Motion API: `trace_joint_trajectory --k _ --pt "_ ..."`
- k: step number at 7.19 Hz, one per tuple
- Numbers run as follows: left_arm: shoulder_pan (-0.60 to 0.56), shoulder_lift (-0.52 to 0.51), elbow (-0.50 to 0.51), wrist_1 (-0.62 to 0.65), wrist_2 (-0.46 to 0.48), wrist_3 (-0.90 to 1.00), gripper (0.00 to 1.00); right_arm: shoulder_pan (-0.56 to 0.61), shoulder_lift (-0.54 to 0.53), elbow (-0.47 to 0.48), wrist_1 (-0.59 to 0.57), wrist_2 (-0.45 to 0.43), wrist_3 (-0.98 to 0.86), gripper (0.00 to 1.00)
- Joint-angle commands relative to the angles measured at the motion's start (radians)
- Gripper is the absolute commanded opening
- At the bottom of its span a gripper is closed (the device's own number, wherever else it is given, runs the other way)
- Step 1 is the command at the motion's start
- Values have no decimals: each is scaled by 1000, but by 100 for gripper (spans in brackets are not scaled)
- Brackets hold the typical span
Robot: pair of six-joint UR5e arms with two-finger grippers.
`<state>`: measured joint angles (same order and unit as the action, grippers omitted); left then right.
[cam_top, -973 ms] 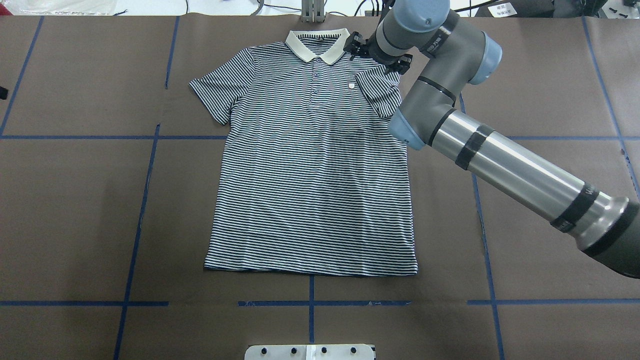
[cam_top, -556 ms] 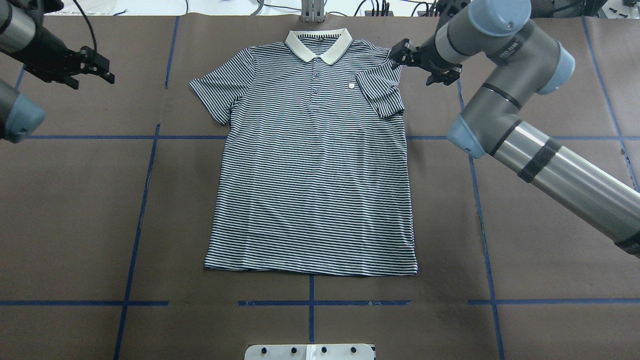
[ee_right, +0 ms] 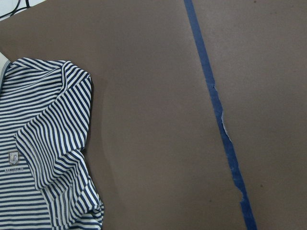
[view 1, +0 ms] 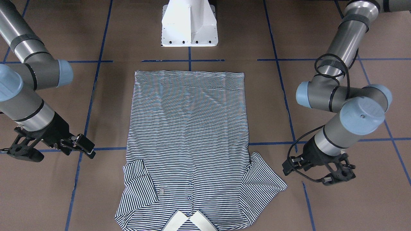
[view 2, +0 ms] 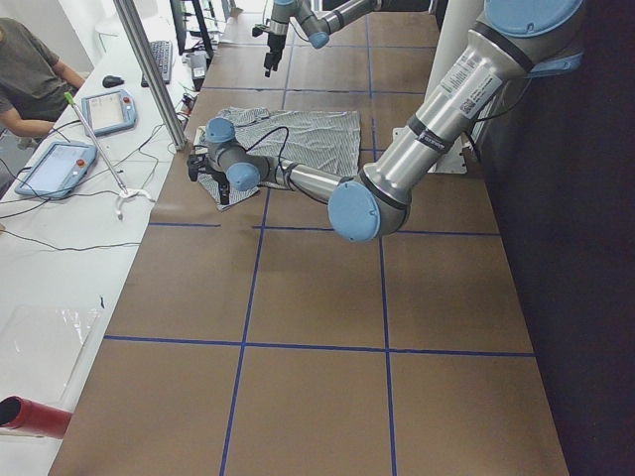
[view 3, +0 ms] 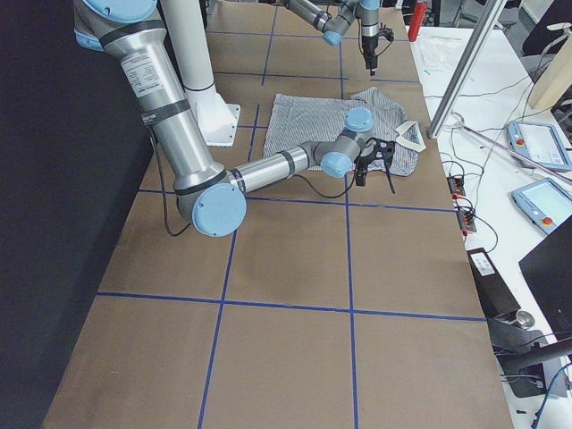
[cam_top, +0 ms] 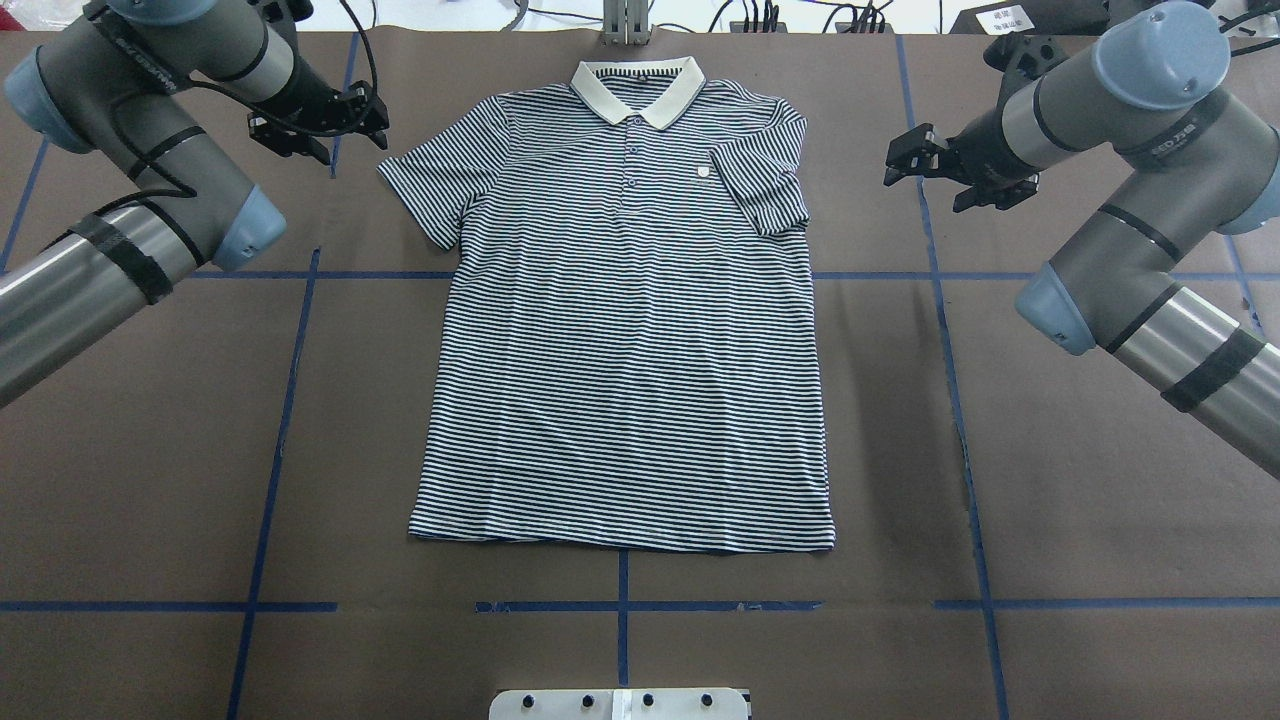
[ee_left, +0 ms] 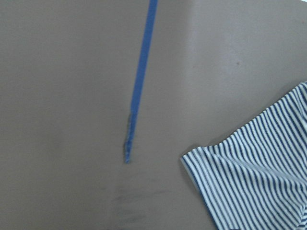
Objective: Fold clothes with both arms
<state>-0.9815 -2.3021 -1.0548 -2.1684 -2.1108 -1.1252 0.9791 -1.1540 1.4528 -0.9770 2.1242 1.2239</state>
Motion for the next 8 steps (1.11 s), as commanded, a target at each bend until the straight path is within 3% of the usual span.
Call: trace_joint_trajectory --k 1,3,8 --pt "35 -72 117 -48 98 -8 69 7 -44 0 71 28 -24 100" --pt "64 -80 148 -59 180 -7 62 7 -44 -3 83 30 -24 100" --pt "76 -69 167 -85 186 2 57 6 -33 -3 81 26 -24 100"
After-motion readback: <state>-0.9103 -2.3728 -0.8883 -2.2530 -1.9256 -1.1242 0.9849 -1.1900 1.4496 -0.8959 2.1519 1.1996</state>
